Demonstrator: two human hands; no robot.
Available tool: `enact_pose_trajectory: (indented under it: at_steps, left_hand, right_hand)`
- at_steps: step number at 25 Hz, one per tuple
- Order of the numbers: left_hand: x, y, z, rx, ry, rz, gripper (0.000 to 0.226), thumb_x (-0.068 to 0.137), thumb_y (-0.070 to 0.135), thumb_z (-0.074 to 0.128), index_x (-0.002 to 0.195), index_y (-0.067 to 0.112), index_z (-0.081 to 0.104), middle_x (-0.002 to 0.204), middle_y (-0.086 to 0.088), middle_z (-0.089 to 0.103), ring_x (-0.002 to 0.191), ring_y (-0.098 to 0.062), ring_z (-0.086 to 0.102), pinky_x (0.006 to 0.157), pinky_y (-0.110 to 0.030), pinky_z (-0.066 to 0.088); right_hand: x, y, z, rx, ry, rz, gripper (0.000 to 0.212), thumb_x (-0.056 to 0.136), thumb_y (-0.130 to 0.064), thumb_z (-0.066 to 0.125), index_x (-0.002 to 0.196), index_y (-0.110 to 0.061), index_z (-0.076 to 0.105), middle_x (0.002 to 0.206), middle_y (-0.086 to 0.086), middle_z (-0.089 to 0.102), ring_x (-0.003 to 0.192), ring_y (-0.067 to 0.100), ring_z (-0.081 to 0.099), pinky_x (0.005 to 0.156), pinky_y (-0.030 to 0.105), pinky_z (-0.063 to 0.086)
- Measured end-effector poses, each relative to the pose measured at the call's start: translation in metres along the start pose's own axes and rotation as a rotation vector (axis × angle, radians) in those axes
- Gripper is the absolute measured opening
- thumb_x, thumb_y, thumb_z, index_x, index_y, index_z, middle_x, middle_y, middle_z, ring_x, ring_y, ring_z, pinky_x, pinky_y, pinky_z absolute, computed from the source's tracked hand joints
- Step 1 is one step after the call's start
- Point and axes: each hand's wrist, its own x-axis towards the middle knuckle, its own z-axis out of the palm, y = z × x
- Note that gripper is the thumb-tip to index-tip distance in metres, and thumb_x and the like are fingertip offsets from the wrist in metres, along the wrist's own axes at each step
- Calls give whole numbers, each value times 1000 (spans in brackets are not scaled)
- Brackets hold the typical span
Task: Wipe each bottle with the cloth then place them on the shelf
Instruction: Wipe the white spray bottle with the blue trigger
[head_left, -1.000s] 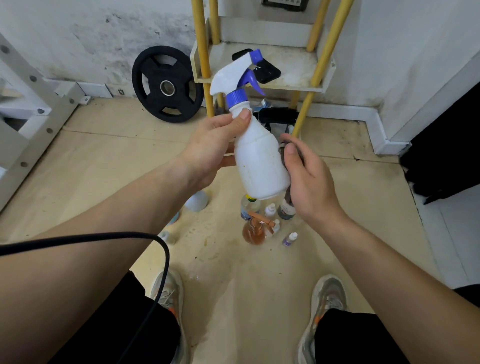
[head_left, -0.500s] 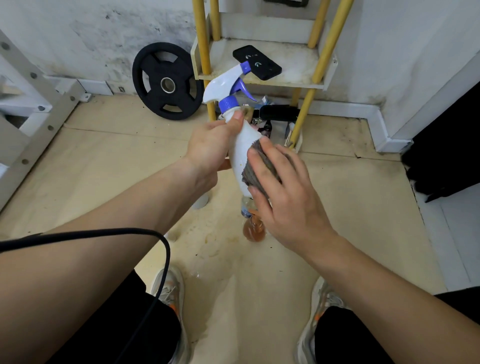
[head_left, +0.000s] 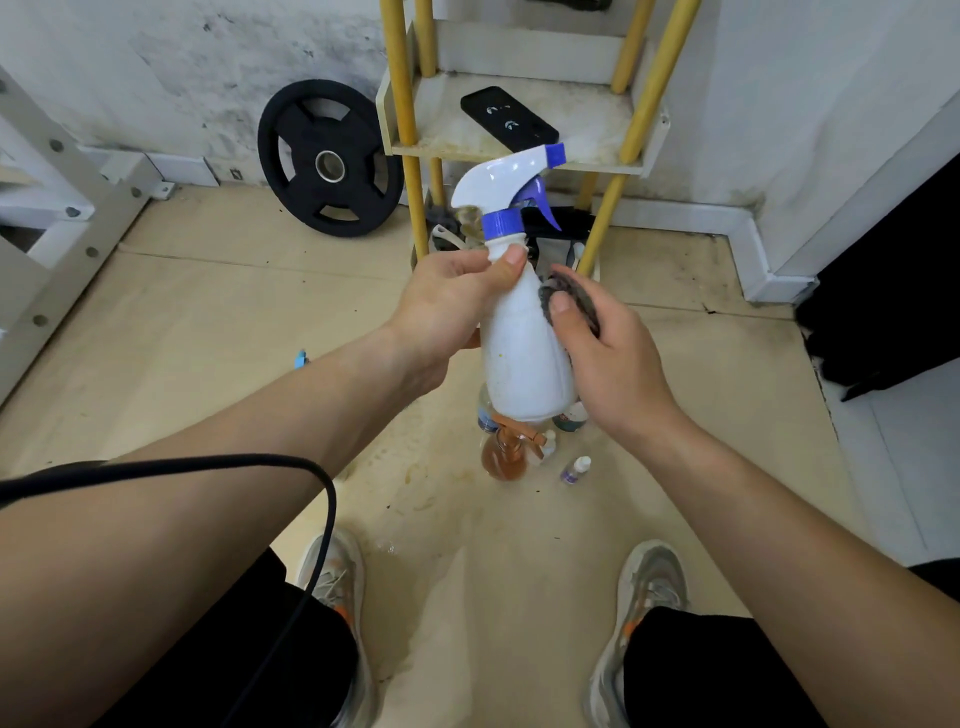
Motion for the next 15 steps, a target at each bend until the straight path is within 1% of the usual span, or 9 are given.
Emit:
enact_pose_trajectory:
  at_steps: [1, 2, 4, 7, 10, 12, 13, 14, 15]
  left_hand:
    - [0, 2, -2, -16, 31, 3, 30, 99, 36, 61, 104, 8, 73, 89, -1, 77, 76, -12, 73, 60, -24, 55]
    - [1, 5, -5, -38, 73, 2, 29, 99, 36, 61, 103, 10, 73, 86, 1, 76, 73, -10, 73, 58, -23, 55]
    - [2, 10, -11, -87, 159, -9, 27, 99, 36, 60, 100, 12, 73, 80, 4, 76, 67, -7, 72, 54, -21, 54]
    - [3, 15, -14, -120, 205, -29, 27, 99, 37, 60, 94, 14, 73, 76, 6, 76, 63, -6, 71, 52, -20, 53]
    - [1, 9, -7, -85, 166, -44, 32, 98, 38, 62, 106, 9, 72, 88, -2, 77, 67, -10, 72, 54, -23, 55]
    - [-1, 0, 3, -40, 92, -32, 36, 97, 37, 64, 106, 3, 72, 89, -9, 76, 71, -15, 72, 62, -32, 60]
    - [-3, -5, 8, -22, 60, -29, 37, 97, 36, 64, 106, 1, 72, 91, -14, 76, 75, -19, 71, 69, -38, 62]
    - [-5, -8, 11, -11, 40, -31, 38, 97, 36, 64, 107, 0, 72, 97, -18, 75, 79, -22, 71, 77, -44, 61]
    - [-6, -10, 13, -7, 29, -36, 36, 97, 35, 64, 108, 2, 72, 101, -18, 75, 82, -23, 71, 82, -45, 60]
  right_hand:
    - [-1, 4, 0, 43, -6, 45, 33, 106, -31, 46, 136, -29, 60, 114, -21, 66, 103, -10, 59, 81, 12, 43]
    - [-4, 9, 1, 59, -13, 63, 33, 106, -31, 45, 136, -28, 60, 116, -21, 66, 105, -8, 59, 84, 15, 43]
    - [-16, 17, 8, 9, -32, 28, 40, 107, -30, 44, 146, -26, 50, 132, -19, 58, 121, -3, 52, 98, 19, 40]
    - [-32, 23, 20, -293, 11, -207, 54, 104, -30, 42, 155, -13, 34, 147, 2, 47, 135, 15, 44, 112, 28, 36]
    - [-28, 16, 21, -538, 118, -434, 55, 103, -30, 40, 150, -3, 40, 146, 17, 47, 130, 33, 47, 111, 39, 39]
    - [-20, 10, 16, -563, 124, -418, 55, 102, -33, 38, 148, -4, 44, 143, 16, 51, 127, 33, 49, 109, 40, 40]
    - [-16, 6, 13, -541, 104, -379, 55, 102, -34, 38, 148, -6, 45, 141, 13, 53, 126, 31, 50, 107, 40, 41]
    - [-11, 4, 10, -505, 76, -335, 53, 102, -34, 39, 148, -8, 47, 139, 11, 55, 125, 29, 51, 105, 38, 42]
    - [-7, 2, 8, -461, 49, -288, 51, 102, -34, 41, 147, -11, 48, 137, 9, 56, 123, 27, 52, 103, 37, 43]
